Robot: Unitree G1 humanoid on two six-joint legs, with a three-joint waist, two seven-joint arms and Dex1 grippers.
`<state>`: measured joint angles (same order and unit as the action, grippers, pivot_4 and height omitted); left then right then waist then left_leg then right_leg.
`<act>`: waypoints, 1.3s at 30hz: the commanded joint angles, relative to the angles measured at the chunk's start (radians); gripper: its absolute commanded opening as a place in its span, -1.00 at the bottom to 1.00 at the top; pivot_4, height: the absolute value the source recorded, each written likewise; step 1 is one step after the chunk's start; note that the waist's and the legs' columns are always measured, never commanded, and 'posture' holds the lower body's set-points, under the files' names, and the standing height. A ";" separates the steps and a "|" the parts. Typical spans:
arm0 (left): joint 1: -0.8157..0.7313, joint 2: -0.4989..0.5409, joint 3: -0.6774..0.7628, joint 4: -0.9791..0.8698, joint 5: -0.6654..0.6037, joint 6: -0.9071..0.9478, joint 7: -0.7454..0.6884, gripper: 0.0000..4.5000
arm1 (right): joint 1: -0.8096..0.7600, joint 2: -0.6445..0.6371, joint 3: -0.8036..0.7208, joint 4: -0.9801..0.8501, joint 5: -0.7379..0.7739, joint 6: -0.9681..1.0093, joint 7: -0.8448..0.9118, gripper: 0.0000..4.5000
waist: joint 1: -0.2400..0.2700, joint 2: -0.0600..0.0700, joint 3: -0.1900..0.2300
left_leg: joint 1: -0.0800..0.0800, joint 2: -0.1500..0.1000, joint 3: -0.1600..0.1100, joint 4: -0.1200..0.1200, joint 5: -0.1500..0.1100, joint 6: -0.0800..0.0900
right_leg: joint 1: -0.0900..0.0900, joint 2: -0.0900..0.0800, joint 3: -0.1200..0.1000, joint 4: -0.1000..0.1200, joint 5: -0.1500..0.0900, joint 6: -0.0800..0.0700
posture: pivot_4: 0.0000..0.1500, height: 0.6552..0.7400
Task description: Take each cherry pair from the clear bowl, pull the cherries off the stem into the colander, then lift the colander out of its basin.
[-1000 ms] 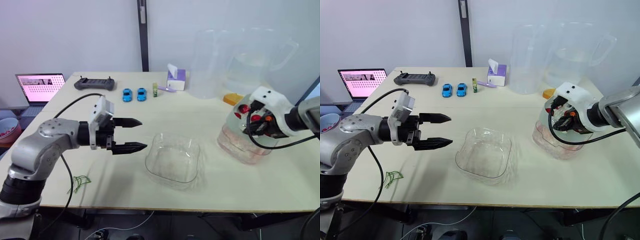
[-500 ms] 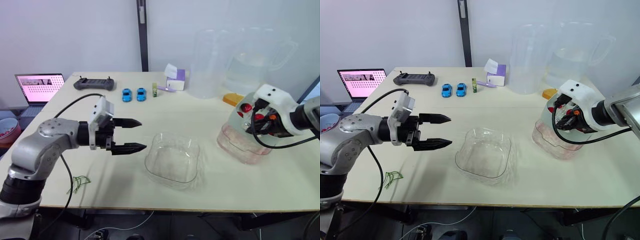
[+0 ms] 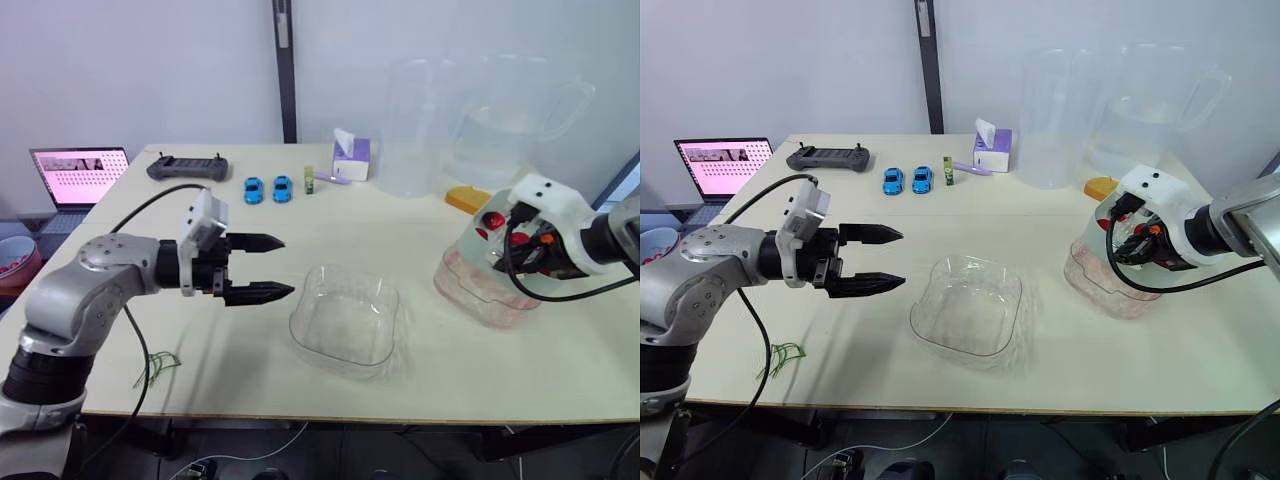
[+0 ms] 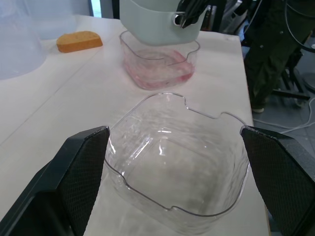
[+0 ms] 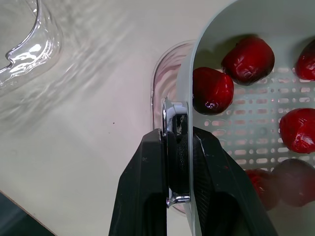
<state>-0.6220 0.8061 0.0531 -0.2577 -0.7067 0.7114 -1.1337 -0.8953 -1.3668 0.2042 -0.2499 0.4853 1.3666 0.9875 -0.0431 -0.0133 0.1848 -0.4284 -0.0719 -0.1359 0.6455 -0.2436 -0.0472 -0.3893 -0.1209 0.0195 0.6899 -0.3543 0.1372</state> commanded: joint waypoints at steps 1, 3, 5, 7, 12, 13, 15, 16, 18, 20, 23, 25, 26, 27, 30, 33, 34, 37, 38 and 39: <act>-0.002 0.017 0.016 -0.025 -0.006 -0.004 -0.005 1.00 | 0.000 -0.017 -0.050 -0.005 -0.013 -0.020 -0.005 -0.92 | 0.001 0.000 0.000 | 0.000 0.000 0.000 0.000 0.000 0.000 | 0.000 0.000 0.000 0.000 0.000 0.000 | 1.00 1.00; -0.003 0.019 0.018 -0.025 -0.008 -0.002 -0.006 1.00 | -0.001 -0.014 -0.051 -0.007 -0.010 -0.018 -0.005 -0.92 | 0.001 0.000 0.000 | 0.000 0.000 0.000 0.000 0.000 0.000 | 0.000 0.000 0.000 0.000 0.000 0.000 | 1.00 1.00; -0.004 0.021 0.019 -0.025 -0.009 -0.001 -0.006 1.00 | 0.004 -0.012 -0.051 -0.006 -0.010 -0.020 -0.006 -0.92 | 0.000 0.000 0.000 | 0.000 0.000 0.000 0.000 0.000 0.000 | 0.000 0.000 0.000 0.000 0.000 0.000 | 1.00 1.00; -0.004 0.022 0.020 -0.025 -0.009 0.000 -0.006 1.00 | 0.007 -0.012 -0.049 -0.005 -0.012 -0.022 -0.008 -0.92 | 0.000 0.000 0.000 | 0.000 0.000 0.000 0.000 0.000 0.000 | 0.000 0.000 0.000 0.000 0.000 0.000 | 1.00 1.00; -0.003 0.027 0.023 -0.028 -0.011 0.005 -0.001 1.00 | 0.009 -0.011 -0.043 -0.005 -0.013 -0.024 -0.009 -0.92 | 0.001 0.000 0.000 | 0.000 0.000 0.000 0.000 0.000 0.000 | 0.000 0.000 0.000 0.000 0.000 0.000 | 1.00 1.00; -0.001 0.029 0.025 -0.028 -0.011 0.007 0.002 1.00 | 0.010 -0.015 -0.035 -0.001 -0.021 -0.035 -0.006 -0.92 | 0.000 0.000 0.000 | 0.000 0.000 0.000 0.000 0.000 0.000 | 0.000 0.000 0.000 0.000 0.000 0.000 | 1.00 1.00; 0.003 0.029 0.033 -0.028 -0.014 0.010 0.010 1.00 | 0.001 -0.015 -0.021 0.008 -0.034 -0.054 -0.002 -0.92 | 0.000 0.000 0.000 | 0.000 0.000 0.000 0.000 0.000 0.000 | 0.000 0.000 0.000 0.000 0.000 0.000 | 1.00 1.00; 0.007 0.031 0.036 -0.030 -0.014 0.010 0.012 1.00 | -0.010 -0.012 -0.013 0.011 -0.037 -0.061 0.004 -0.92 | 0.000 0.000 0.000 | 0.000 0.000 0.000 0.000 0.000 0.000 | 0.000 0.000 0.000 0.000 0.000 0.000 | 1.00 1.00; 0.021 0.037 0.053 -0.039 -0.024 0.017 0.022 1.00 | -0.048 -0.001 0.010 0.017 -0.045 -0.076 0.026 -0.92 | -0.001 0.000 0.000 | 0.000 0.000 0.000 0.000 0.000 0.000 | 0.000 0.000 0.000 0.000 0.000 0.000 | 1.00 1.00; 0.035 0.044 0.073 -0.049 -0.033 0.025 0.033 1.00 | -0.088 0.010 0.041 0.031 -0.066 -0.100 0.049 -0.92 | -0.002 0.000 0.000 | 0.000 0.000 0.000 0.000 0.000 0.000 | -0.001 0.000 0.000 0.000 0.000 0.000 | 1.00 1.00; 0.055 0.050 0.096 -0.062 -0.042 0.032 0.048 1.00 | -0.152 0.031 0.098 0.067 -0.115 -0.160 0.089 -0.92 | -0.002 0.000 0.000 | 0.000 0.000 -0.001 0.000 0.000 0.000 | -0.001 0.000 0.001 0.000 0.000 0.000 | 1.00 1.00; 0.076 0.056 0.116 -0.075 -0.049 0.035 0.061 1.00 | -0.217 0.074 0.160 0.112 -0.170 -0.231 0.133 -0.92 | -0.002 0.000 0.000 | 0.000 0.000 -0.001 0.000 0.000 0.000 | -0.001 0.000 0.000 0.000 0.000 0.000 | 1.00 1.00; 0.090 0.060 0.127 -0.083 -0.052 0.036 0.068 1.00 | -0.255 0.101 0.198 0.139 -0.204 -0.276 0.159 -0.92 | -0.004 0.000 0.000 | 0.000 0.000 -0.001 0.000 0.000 0.000 | 0.000 0.000 0.001 0.000 0.000 0.000 | 1.00 1.00; 0.115 0.066 0.145 -0.098 -0.054 0.036 0.079 1.00 | -0.323 0.170 0.254 0.210 -0.252 -0.336 0.188 -0.92 | -0.007 0.000 0.000 | 0.000 0.000 0.000 0.000 0.000 0.000 | -0.001 0.000 0.001 0.000 0.000 0.000 | 1.00 1.00; 0.166 0.068 0.178 -0.138 -0.066 0.042 0.111 1.00 | -0.437 0.305 0.355 0.369 -0.353 -0.456 0.257 -0.92 | -0.023 0.000 0.000 | 0.001 0.000 0.000 0.000 0.000 0.000 | -0.001 0.000 0.002 0.001 0.000 0.000 | 1.00 1.00; 0.234 0.064 0.221 -0.195 -0.083 0.052 0.157 1.00 | -0.484 0.409 0.421 0.483 -0.427 -0.580 0.332 -0.92 | -0.023 0.000 0.000 | 0.000 0.000 -0.002 -0.001 0.000 0.000 | -0.001 0.000 0.000 0.000 0.000 0.000 | 1.00 1.00; 0.258 0.064 0.239 -0.215 -0.092 0.057 0.173 1.00 | -0.496 0.441 0.434 0.519 -0.448 -0.612 0.347 -0.92 | -0.026 0.000 0.000 | 0.000 0.000 -0.002 -0.001 0.000 0.000 | -0.001 0.000 0.000 0.000 0.000 0.000 | 1.00 1.00; 0.326 0.071 0.292 -0.277 -0.121 0.077 0.217 1.00 | -0.513 0.525 0.450 0.620 -0.496 -0.680 0.380 -0.92 | -0.025 0.000 0.000 | 0.000 0.000 -0.003 -0.001 0.000 0.000 | -0.001 -0.001 0.001 -0.001 0.000 0.000 | 1.00 1.00; 0.348 0.073 0.311 -0.296 -0.132 0.085 0.232 1.00 | -0.508 0.545 0.454 0.648 -0.511 -0.708 0.392 -0.92 | -0.026 0.000 0.000 | 0.000 0.000 -0.003 -0.001 0.000 -0.001 | -0.001 -0.001 0.001 0.000 0.000 0.000 | 1.00 1.00; 0.367 0.076 0.328 -0.313 -0.141 0.090 0.245 1.00 | -0.502 0.563 0.453 0.671 -0.520 -0.728 0.406 -0.92 | -0.025 0.000 0.000 | 0.000 0.000 -0.003 0.000 0.000 -0.001 | -0.001 0.000 0.001 0.000 0.000 0.000 | 1.00 1.00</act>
<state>-0.2595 0.8650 0.3287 -0.5276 -0.8217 0.7989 -0.9100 -1.3636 -0.8016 0.6728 0.4023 -0.0076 0.6788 1.3741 -0.0683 -0.0129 0.1848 -0.4285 -0.0719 -0.1388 0.6454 -0.2432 -0.0481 -0.3903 -0.1213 0.0200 0.6901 -0.3542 0.1372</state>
